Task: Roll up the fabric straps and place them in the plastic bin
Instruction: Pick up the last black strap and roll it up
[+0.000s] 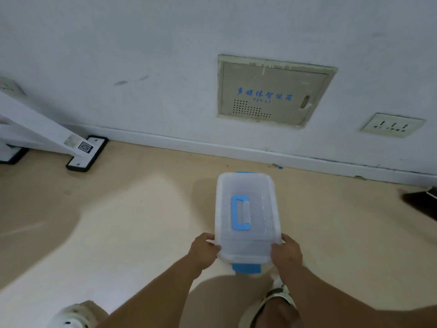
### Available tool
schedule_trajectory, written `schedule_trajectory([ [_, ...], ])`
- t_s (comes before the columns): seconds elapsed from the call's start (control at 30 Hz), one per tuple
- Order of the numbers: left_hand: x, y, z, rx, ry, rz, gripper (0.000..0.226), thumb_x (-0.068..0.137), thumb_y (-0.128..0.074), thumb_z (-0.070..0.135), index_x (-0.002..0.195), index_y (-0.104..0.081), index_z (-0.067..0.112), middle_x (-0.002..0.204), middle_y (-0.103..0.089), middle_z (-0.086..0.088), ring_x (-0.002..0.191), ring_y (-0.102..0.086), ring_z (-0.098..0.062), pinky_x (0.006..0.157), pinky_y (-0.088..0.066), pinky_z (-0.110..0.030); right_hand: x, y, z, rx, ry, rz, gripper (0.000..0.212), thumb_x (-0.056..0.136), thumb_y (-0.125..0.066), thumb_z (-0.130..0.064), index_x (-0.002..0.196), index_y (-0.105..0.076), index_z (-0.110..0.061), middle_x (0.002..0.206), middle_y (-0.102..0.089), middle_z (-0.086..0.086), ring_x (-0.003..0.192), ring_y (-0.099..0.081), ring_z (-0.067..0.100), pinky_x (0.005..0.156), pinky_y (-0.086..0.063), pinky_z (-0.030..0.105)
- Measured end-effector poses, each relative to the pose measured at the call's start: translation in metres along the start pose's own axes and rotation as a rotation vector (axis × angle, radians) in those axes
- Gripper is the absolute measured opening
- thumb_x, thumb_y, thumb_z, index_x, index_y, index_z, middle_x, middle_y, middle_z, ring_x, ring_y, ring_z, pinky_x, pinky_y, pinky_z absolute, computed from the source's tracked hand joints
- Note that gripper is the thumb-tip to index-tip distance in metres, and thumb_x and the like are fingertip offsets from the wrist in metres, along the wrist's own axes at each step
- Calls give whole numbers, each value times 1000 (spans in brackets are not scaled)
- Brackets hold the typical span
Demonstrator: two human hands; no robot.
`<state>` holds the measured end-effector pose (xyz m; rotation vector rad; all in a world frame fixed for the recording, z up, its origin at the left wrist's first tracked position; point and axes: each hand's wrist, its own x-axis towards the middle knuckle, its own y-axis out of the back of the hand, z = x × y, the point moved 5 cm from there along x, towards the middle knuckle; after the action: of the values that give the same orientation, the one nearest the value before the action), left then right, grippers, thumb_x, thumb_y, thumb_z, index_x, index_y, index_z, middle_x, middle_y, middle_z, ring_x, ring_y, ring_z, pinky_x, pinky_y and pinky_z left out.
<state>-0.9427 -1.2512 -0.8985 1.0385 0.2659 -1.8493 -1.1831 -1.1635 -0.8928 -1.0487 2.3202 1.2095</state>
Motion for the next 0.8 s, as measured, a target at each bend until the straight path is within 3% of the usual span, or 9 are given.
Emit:
schedule_trajectory([
  [0.13,-7,4,-10,2,164,-246,28,95,-70,11,121,-61,8,113,-72,-11,90,-74,-20,87,-62,-34,11,6,-29,-128,117,-126,51,95,-57,-5,146,-52,-11,129,-66,16,109,-65,32,87,-49,29],
  [0.27,-25,17,-25,150,312,-421,31,97,-69,30,116,-68,5,98,-75,-2,80,-74,-19,75,-60,-33,18,-9,-86,-401,297,-331,46,96,-55,-3,139,-61,-17,128,-68,11,111,-64,28,87,-46,26],
  [0.37,-24,66,-34,435,440,-295,26,101,-61,23,111,-65,-2,98,-73,-8,79,-70,-24,83,-60,-37,38,-37,-122,-604,440,-404,47,98,-53,-6,142,-58,-17,144,-59,7,130,-56,27,98,-41,24],
  [0.43,-18,109,-40,768,386,-96,17,101,-52,13,107,-64,2,120,-69,-10,97,-68,-26,95,-53,-37,52,-58,-133,-677,508,-381,47,97,-52,-7,142,-57,-18,147,-55,11,133,-53,30,105,-40,28],
  [0.47,-17,129,-43,849,355,16,25,99,-48,11,117,-64,5,133,-64,-9,113,-65,-26,100,-50,-36,52,-65,-136,-636,521,-344,46,96,-52,-6,140,-60,-19,143,-57,13,131,-54,32,105,-42,31],
  [0.53,-16,158,-50,692,332,227,38,101,-41,13,135,-57,6,143,-57,-12,129,-57,-30,105,-47,-37,38,-71,-133,-474,540,-178,43,97,-53,-9,138,-60,-19,140,-55,14,130,-53,33,106,-42,36],
  [0.63,-8,176,-40,137,176,485,47,107,-44,37,140,-54,5,139,-59,-19,121,-55,-36,99,-44,-38,12,-64,-107,-259,472,88,48,103,-53,-25,149,-47,-16,151,-42,12,139,-40,32,113,-36,43],
  [0.7,-1,164,-21,-68,137,423,66,101,-50,57,148,-50,11,144,-55,-13,121,-54,-32,98,-42,-38,7,-61,-84,-186,333,117,59,102,-54,-38,154,-39,-13,155,-38,16,142,-35,36,114,-33,48],
  [0.8,13,137,-2,-122,85,341,71,98,-62,50,154,-43,10,148,-52,-13,131,-53,-33,105,-43,-38,6,-58,-56,-83,173,57,74,97,-58,-51,156,-33,-13,156,-39,18,140,-41,39,112,-38,51],
])
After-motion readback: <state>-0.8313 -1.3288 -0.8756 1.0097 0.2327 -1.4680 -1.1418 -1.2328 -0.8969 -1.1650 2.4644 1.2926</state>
